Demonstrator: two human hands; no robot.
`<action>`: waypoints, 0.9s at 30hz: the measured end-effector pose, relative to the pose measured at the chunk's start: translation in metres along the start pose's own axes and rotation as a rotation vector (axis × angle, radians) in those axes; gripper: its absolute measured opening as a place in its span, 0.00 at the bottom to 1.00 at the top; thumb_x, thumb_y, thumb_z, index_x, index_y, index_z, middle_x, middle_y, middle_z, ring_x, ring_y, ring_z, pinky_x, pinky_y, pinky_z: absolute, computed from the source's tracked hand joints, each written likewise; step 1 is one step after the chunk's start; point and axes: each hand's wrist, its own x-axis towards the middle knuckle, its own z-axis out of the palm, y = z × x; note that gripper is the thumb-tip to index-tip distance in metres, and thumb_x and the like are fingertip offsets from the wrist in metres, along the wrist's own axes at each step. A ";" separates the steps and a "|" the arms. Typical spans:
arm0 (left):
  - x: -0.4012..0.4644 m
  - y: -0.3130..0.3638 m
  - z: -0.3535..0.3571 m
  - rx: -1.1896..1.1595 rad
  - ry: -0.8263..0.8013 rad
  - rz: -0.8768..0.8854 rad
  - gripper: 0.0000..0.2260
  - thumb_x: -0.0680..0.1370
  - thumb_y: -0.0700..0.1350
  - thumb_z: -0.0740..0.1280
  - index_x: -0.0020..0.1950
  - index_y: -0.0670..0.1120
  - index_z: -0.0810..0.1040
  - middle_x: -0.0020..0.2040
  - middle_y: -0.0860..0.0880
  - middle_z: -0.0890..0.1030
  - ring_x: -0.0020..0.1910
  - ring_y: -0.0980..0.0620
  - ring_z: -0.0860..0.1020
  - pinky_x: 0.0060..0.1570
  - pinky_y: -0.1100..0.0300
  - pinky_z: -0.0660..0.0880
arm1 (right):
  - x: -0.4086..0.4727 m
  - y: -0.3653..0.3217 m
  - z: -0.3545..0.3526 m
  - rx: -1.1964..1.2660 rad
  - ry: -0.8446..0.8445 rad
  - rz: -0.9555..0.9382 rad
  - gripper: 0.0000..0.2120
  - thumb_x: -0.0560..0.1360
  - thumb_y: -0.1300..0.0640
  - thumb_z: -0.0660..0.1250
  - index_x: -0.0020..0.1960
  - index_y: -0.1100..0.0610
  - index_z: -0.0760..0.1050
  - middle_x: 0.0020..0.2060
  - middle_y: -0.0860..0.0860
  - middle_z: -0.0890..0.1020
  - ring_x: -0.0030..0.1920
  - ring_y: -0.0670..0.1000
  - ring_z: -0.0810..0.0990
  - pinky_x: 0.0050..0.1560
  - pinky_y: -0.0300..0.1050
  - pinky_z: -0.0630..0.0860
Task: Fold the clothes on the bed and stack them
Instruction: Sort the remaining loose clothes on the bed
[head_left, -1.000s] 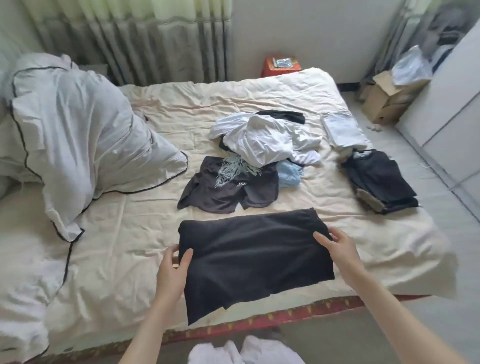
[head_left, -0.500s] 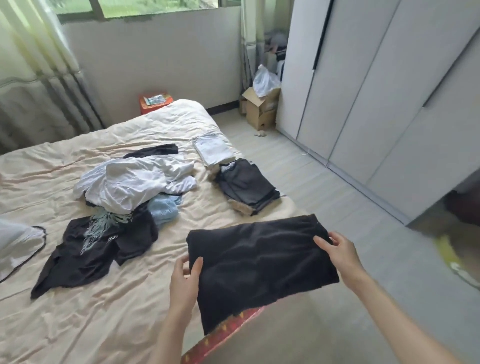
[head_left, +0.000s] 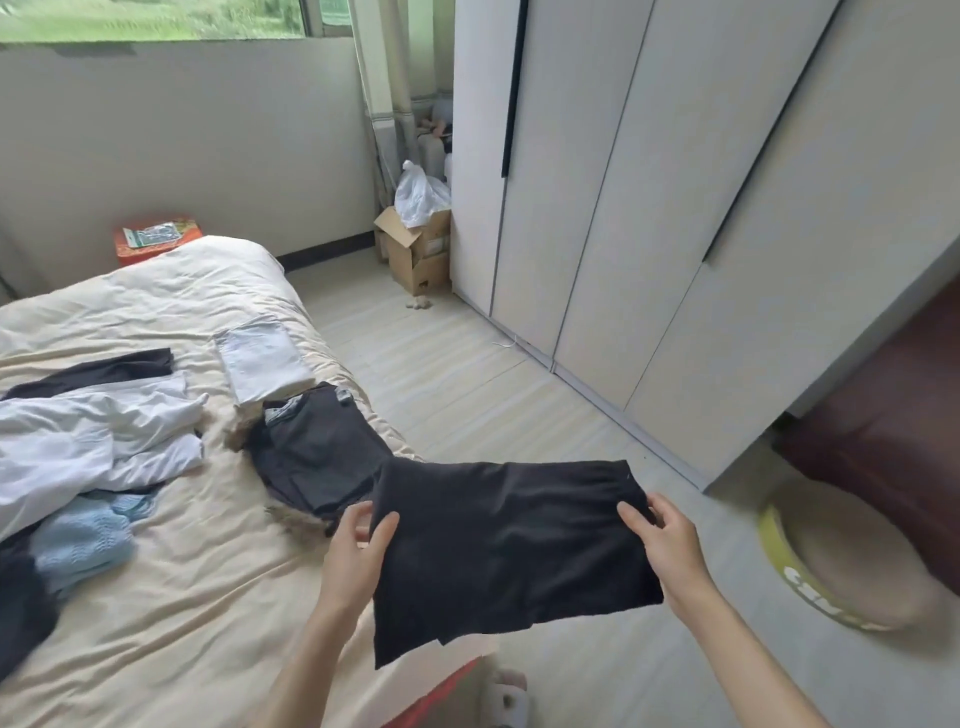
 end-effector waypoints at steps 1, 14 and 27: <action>0.015 0.003 0.021 0.001 -0.002 -0.006 0.07 0.77 0.48 0.67 0.54 0.50 0.75 0.47 0.43 0.80 0.46 0.46 0.80 0.43 0.53 0.77 | 0.022 0.000 -0.007 -0.007 0.004 0.004 0.05 0.76 0.57 0.68 0.46 0.58 0.77 0.46 0.56 0.82 0.47 0.53 0.80 0.48 0.48 0.75; 0.203 0.114 0.190 0.041 0.019 0.006 0.10 0.78 0.52 0.65 0.57 0.52 0.73 0.45 0.47 0.80 0.43 0.51 0.81 0.37 0.61 0.73 | 0.301 -0.089 -0.073 -0.060 -0.005 0.016 0.02 0.76 0.59 0.67 0.46 0.58 0.77 0.45 0.52 0.82 0.45 0.52 0.79 0.46 0.45 0.75; 0.300 0.134 0.241 -0.195 0.512 -0.266 0.08 0.78 0.51 0.65 0.55 0.51 0.74 0.49 0.49 0.80 0.48 0.51 0.79 0.50 0.50 0.76 | 0.552 -0.163 0.060 -0.276 -0.508 -0.022 0.08 0.75 0.58 0.69 0.53 0.59 0.78 0.49 0.53 0.82 0.48 0.53 0.79 0.50 0.49 0.75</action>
